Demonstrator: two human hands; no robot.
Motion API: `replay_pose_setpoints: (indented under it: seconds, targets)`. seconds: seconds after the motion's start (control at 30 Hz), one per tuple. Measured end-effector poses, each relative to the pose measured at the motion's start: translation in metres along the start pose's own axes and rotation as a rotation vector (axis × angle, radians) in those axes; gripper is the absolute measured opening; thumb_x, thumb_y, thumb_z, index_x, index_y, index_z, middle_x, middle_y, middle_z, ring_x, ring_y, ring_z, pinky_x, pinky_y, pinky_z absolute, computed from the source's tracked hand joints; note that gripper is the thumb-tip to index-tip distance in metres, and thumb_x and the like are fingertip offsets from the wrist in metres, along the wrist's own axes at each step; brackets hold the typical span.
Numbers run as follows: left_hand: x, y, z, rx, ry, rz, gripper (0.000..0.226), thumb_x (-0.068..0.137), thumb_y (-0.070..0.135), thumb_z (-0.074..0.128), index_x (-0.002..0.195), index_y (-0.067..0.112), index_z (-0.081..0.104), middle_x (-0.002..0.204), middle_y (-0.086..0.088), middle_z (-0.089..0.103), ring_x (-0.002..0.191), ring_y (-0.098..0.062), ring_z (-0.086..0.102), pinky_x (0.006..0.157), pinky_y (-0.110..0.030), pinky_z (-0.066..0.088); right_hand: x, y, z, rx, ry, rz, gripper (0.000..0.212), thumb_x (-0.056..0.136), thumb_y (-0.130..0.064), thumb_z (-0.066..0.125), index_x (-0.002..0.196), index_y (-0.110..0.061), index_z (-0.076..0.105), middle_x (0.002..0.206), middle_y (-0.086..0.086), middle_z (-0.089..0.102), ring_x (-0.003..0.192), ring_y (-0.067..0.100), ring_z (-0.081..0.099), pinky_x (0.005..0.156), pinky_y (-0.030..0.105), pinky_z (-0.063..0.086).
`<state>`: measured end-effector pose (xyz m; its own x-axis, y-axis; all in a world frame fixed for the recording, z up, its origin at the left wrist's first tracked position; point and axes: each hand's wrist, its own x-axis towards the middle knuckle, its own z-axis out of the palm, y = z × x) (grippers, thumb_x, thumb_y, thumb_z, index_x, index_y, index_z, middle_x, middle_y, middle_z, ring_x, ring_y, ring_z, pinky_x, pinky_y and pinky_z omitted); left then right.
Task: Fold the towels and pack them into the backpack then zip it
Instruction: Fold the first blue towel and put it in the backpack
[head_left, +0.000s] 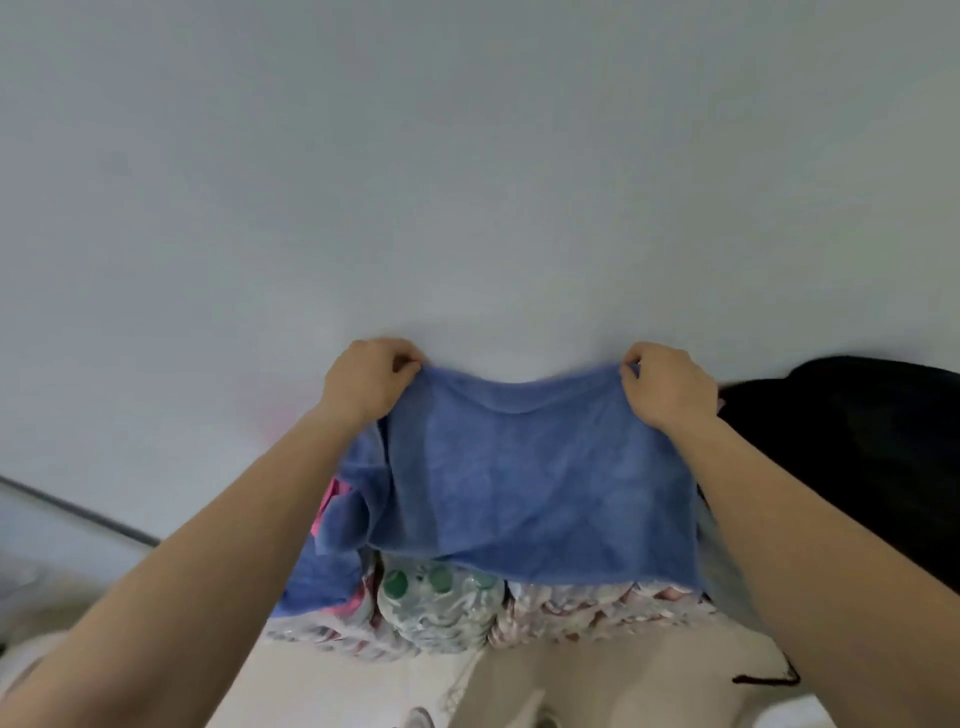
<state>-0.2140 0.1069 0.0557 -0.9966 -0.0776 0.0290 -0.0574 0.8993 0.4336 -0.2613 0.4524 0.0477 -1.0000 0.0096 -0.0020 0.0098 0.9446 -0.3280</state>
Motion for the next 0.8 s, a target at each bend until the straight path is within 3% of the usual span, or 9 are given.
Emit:
replay_pose_setpoints:
  seconds: [0.2,0.33,0.5,0.67,0.8]
  targets:
    - [-0.029,-0.029,0.053,0.140,-0.046,-0.022,0.020,0.090,0.034,0.057,0.109,0.033,0.065,0.107,0.002,0.070,0.100,-0.029,0.062,0.079,-0.041,0.052,-0.009,0.003,0.051,0.022,-0.056,-0.002,0.016,0.093,-0.033,0.060,0.103,-0.021,0.066,0.108,0.011,0.068,0.101,0.037,0.063,0.076,0.039,0.049]
    - [-0.053,-0.048,0.072,0.204,0.062,-0.125,0.041,0.083,0.030,0.069,0.121,0.019,0.057,0.117,-0.007,0.059,0.106,-0.034,0.052,0.083,-0.045,0.048,-0.028,0.002,0.081,0.053,-0.127,-0.011,0.016,0.092,-0.031,0.063,0.105,-0.023,0.066,0.112,0.011,0.068,0.105,0.037,0.063,0.082,0.042,0.051]
    - [-0.074,-0.052,0.079,0.212,0.102,-0.266,0.040,0.081,0.027,0.068,0.114,0.011,0.051,0.112,-0.013,0.051,0.099,-0.035,0.052,0.074,-0.044,0.048,-0.044,0.013,0.110,0.101,-0.317,-0.075,0.023,0.087,-0.021,0.063,0.109,-0.026,0.067,0.116,0.004,0.069,0.104,0.031,0.064,0.081,0.038,0.053]
    - [-0.086,-0.056,0.076,0.370,0.106,-0.338,0.039,0.080,0.035,0.069,0.108,0.012,0.054,0.109,-0.014,0.055,0.099,-0.036,0.051,0.074,-0.045,0.045,-0.063,0.041,0.129,-0.083,-0.368,-0.115,0.046,0.087,-0.014,0.064,0.131,-0.023,0.053,0.127,0.010,0.044,0.110,0.035,0.053,0.082,0.041,0.050]
    - [-0.088,-0.063,0.073,0.315,0.025,-0.296,0.039,0.082,0.034,0.068,0.114,0.018,0.054,0.116,-0.007,0.056,0.106,-0.032,0.050,0.079,-0.040,0.044,-0.070,0.048,0.129,-0.078,-0.317,-0.063,0.045,0.091,-0.005,0.053,0.132,-0.024,0.055,0.129,0.011,0.042,0.106,0.036,0.055,0.076,0.039,0.049]
